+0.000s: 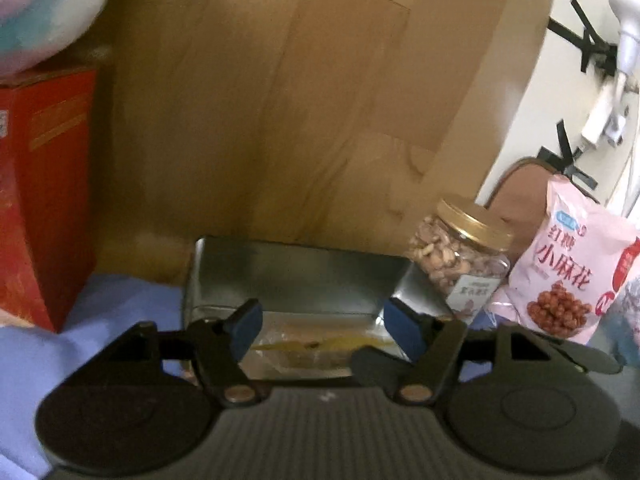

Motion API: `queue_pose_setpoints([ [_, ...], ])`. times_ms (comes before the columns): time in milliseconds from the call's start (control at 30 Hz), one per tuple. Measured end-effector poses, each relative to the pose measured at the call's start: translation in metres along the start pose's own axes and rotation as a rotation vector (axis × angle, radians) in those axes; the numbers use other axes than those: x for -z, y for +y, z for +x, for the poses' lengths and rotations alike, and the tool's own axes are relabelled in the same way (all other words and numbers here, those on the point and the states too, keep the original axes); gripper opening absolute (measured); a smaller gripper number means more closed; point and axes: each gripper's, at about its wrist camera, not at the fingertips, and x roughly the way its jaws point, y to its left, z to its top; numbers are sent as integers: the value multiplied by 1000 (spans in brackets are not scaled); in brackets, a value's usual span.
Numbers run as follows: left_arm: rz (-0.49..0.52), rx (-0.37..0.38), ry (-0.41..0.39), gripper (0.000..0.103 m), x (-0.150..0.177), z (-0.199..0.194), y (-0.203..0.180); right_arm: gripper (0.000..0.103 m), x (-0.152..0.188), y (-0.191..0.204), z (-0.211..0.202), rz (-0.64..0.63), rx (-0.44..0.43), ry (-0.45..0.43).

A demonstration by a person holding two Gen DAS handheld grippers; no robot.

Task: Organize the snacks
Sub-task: 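Lower the sesame cake bag into the black tin box and open the left tool, then grasp the pink candy box with the left tool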

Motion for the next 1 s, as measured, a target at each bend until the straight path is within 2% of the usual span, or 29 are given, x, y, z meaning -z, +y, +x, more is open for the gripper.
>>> queue_pose_setpoints([
  [133,-27,11,-105,74,9,-40,13,57,13,-9,-37,25,-6,-62],
  [233,-72,57,-117,75,21,-66,21,57,29,-24,-62,89,-33,-42],
  [333,-91,80,-80,75,39,-75,24,57,48,-42,-66,159,1,22],
  [400,-115,80,-27,75,50,-73,27,57,56,-55,-60,232,19,66],
  [533,-173,73,76,75,73,-51,29,57,70,-72,-48,386,-3,121],
  [667,-158,74,105,73,81,-35,22,57,75,-64,-37,395,-44,172],
  [800,-147,62,109,59,92,-24,20,56,77,-60,-34,377,-58,184],
  [833,-125,47,98,57,94,-25,18,54,77,-61,-33,377,-57,182],
  [933,-107,34,79,52,97,-27,18,35,77,-58,-33,353,-62,176],
  [1000,-122,45,66,51,96,-30,19,30,74,-53,-35,316,-48,163],
])
